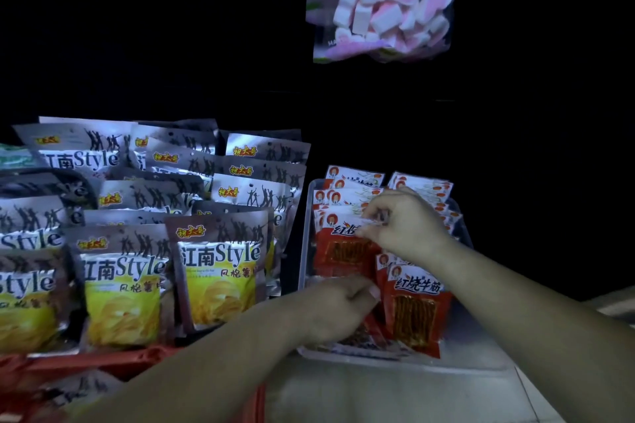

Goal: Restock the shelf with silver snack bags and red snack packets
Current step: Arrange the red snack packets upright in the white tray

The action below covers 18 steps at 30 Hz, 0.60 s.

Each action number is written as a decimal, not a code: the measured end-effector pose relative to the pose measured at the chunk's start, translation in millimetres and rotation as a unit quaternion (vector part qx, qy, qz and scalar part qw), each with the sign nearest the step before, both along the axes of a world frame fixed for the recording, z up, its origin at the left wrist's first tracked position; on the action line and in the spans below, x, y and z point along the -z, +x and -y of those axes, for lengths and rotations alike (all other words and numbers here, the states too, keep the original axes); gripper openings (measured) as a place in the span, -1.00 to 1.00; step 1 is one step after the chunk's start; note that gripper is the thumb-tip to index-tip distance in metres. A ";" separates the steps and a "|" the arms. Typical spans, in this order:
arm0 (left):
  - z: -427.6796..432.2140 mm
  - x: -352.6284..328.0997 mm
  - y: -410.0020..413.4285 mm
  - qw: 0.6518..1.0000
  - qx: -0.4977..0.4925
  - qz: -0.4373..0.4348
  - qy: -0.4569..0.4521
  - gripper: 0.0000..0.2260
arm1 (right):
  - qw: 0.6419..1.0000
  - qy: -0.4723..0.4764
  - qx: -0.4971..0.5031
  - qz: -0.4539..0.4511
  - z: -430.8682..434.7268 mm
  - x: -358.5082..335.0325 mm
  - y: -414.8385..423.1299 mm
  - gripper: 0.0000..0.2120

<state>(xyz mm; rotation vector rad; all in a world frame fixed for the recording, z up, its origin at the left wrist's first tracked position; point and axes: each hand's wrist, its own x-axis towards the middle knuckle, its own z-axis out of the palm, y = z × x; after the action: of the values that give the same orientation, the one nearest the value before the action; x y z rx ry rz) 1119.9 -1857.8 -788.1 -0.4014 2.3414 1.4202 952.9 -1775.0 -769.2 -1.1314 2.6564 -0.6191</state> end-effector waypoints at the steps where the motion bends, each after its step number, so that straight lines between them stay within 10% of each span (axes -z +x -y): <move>1: 0.5 -1.1 1.1 1.000 -0.015 -0.002 0.014 -0.60 | 0.998 -0.029 0.008 0.059 -1.9 -4.9 1.9 -0.79; 5: 2.7 -1.2 10.0 0.999 -0.035 -0.026 0.032 -0.70 | 0.968 -0.107 0.012 0.226 -16.0 -27.7 10.1 -0.84; 13: 12.4 -26.2 28.6 0.952 -0.238 -0.187 -0.050 -0.93 | 0.959 -0.161 0.088 0.217 -35.3 -61.2 31.3 -0.53; 18: 15.5 -79.6 34.8 0.895 -0.324 -0.241 0.188 -0.56 | 0.931 -0.184 0.066 0.309 -33.1 -109.1 62.4 -0.28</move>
<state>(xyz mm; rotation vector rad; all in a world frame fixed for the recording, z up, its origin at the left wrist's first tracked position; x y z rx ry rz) 1154.7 -1873.3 -708.5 -0.8484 2.2924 2.4830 1015.3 -1741.9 -660.1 -0.6679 2.1217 -1.2942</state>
